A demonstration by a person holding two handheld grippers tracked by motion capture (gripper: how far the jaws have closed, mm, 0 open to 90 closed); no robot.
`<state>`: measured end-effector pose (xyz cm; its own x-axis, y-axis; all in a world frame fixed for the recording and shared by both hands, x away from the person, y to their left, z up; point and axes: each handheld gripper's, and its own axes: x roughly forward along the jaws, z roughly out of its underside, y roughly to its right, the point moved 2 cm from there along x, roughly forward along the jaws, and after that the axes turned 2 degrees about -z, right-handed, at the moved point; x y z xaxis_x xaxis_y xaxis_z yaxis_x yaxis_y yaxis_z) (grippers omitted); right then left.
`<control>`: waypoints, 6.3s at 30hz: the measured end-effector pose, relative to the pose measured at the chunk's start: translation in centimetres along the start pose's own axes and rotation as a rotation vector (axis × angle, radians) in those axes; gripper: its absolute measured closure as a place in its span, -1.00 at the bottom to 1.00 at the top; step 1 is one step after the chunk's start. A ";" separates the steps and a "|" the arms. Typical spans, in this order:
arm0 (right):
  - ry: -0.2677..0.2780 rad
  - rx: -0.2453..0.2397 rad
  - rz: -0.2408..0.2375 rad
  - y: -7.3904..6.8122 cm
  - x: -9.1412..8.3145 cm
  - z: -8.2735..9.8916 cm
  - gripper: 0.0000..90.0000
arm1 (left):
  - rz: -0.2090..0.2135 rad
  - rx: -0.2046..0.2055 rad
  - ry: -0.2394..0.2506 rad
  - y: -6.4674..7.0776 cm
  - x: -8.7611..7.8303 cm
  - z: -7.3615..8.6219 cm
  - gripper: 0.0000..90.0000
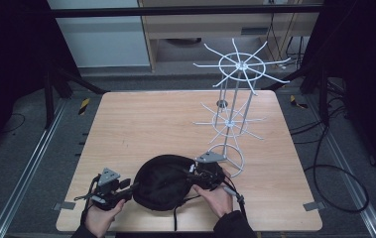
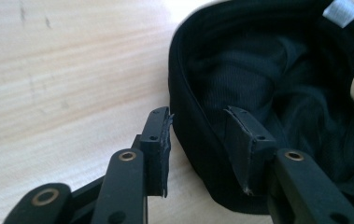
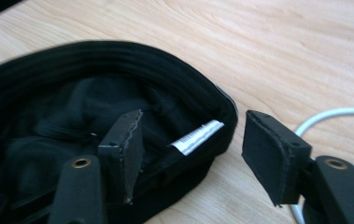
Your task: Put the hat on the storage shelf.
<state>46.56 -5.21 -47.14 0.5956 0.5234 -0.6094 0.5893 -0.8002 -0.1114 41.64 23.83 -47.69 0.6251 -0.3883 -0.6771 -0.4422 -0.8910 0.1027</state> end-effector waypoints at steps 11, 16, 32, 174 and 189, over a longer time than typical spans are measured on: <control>-0.060 0.046 -0.045 0.3 1.7 1.3 -0.19 | 0.001 -0.017 -0.070 -0.2 0.8 0.5 0.60; -0.087 0.054 -0.041 0.2 1.7 1.5 0.46 | -0.008 -0.022 -0.084 -0.3 1.0 0.6 0.67; 0.186 -0.159 -0.127 -2.4 -2.8 -1.5 0.80 | -0.012 -0.052 -0.026 -0.9 2.7 -0.4 0.77; 0.236 -0.298 -0.213 -3.6 -6.3 -0.3 0.90 | 0.286 0.114 0.355 7.2 -4.6 -6.3 0.74; 0.097 -0.382 -0.181 -8.7 -1.5 -2.4 0.88 | 0.138 0.051 0.280 1.5 -4.2 -2.5 0.71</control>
<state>41.88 1.71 -43.37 0.5017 0.6853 -0.5279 0.8380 -0.5364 0.1000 39.97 23.53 -42.92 0.7066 -0.5609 -0.4315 -0.5625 -0.8151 0.1383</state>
